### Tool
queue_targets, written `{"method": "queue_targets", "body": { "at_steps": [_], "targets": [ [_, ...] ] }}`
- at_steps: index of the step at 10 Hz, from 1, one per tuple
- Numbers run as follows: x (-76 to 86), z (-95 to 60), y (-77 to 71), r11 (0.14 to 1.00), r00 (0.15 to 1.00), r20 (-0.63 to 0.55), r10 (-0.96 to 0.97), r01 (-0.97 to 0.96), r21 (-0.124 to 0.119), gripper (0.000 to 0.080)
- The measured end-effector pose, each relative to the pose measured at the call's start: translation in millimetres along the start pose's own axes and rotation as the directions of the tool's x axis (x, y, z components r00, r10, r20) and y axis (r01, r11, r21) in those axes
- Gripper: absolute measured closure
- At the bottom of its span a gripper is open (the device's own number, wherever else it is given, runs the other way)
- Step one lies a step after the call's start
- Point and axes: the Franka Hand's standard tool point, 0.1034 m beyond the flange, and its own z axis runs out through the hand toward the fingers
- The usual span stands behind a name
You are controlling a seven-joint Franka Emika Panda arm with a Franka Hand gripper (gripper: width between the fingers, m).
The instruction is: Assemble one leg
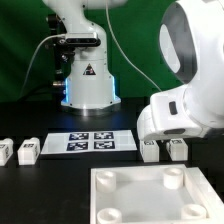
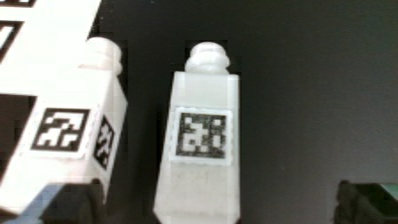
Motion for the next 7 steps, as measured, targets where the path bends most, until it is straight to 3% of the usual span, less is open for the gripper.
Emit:
{"method": "queue_targets", "body": {
  "at_steps": [4,7],
  "targets": [
    [2.5,20.0,-2.1,1.000,1.000,0.004,-0.002,0.002,-0.003,0.0150],
    [2.9,24.0,-2.4,1.000,1.000,0.010,-0.004,0.004,-0.005,0.0150]
  ]
}}
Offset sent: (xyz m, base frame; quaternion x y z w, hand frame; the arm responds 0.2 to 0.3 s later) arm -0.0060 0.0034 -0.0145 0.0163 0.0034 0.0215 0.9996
